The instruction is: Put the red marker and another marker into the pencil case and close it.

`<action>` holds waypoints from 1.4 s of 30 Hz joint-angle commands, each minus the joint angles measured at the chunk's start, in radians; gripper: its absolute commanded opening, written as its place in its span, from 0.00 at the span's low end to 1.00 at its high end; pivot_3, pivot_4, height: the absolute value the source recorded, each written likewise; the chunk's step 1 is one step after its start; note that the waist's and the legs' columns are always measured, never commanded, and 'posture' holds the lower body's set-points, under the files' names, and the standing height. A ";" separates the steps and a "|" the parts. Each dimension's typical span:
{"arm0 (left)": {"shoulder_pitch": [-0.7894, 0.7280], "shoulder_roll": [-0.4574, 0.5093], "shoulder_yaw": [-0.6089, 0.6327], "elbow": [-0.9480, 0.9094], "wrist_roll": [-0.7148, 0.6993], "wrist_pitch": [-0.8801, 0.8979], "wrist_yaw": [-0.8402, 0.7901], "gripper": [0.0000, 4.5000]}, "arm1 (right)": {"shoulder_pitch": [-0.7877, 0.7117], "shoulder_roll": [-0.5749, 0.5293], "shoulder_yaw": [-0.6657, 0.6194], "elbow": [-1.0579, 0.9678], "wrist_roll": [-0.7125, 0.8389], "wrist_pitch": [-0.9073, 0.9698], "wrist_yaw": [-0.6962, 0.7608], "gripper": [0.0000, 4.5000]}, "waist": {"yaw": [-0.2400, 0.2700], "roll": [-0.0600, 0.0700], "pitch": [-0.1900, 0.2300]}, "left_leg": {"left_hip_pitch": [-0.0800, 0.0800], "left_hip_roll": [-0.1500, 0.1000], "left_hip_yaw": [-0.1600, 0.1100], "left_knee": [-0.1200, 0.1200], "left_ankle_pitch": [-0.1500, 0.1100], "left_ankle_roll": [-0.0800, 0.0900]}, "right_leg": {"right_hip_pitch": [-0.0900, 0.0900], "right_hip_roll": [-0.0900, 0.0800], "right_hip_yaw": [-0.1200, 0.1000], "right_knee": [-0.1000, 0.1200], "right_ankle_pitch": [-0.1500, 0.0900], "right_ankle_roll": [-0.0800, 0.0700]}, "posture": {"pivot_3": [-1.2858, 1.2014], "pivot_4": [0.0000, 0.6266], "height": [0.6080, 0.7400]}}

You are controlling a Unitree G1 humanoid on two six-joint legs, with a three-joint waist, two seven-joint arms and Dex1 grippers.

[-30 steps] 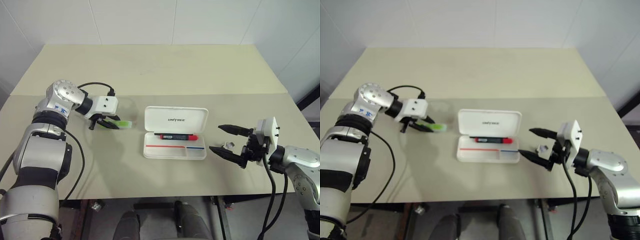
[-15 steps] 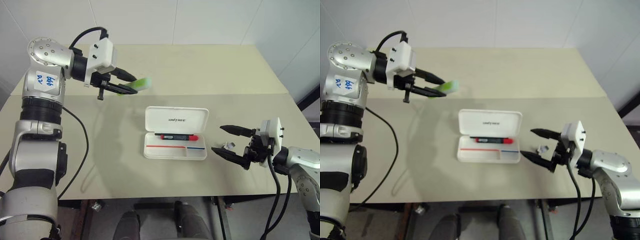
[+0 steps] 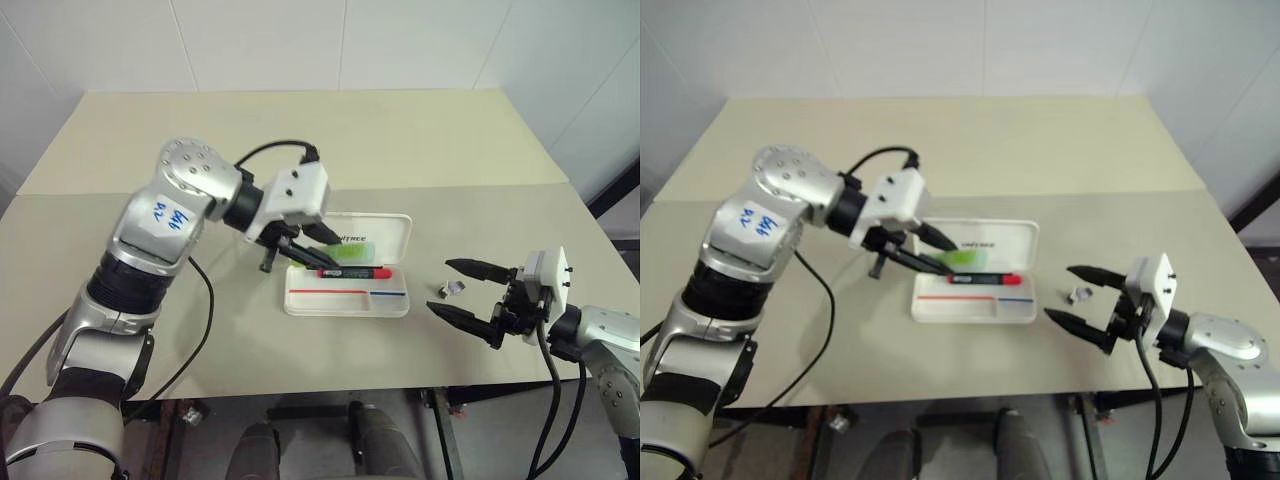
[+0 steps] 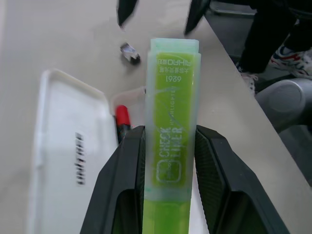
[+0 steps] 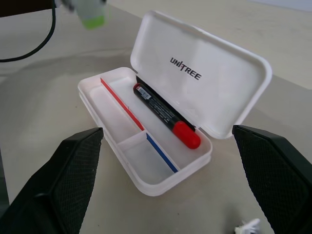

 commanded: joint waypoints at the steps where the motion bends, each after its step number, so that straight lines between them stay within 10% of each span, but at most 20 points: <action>1: 0.019 0.010 -0.064 -0.032 0.078 -0.021 0.055 0.24 | 0.016 0.008 -0.037 -0.052 0.023 -0.010 -0.020 1.00 | 0.000 0.000 0.000 | 0.000 0.000 0.000 0.000 0.000 0.000 | 0.000 0.000 0.000 0.000 0.000 0.000 | 0.52 0.24 1.00; 42: 0.020 -0.073 -0.310 -0.105 0.322 0.218 0.199 0.24 | 0.063 0.016 -0.032 -0.096 0.040 -0.018 -0.048 1.00 | 0.005 -0.001 0.000 | -0.001 0.000 0.000 -0.001 -0.001 0.001 | 0.000 0.000 0.001 -0.004 0.000 -0.001 | 0.52 0.24 1.00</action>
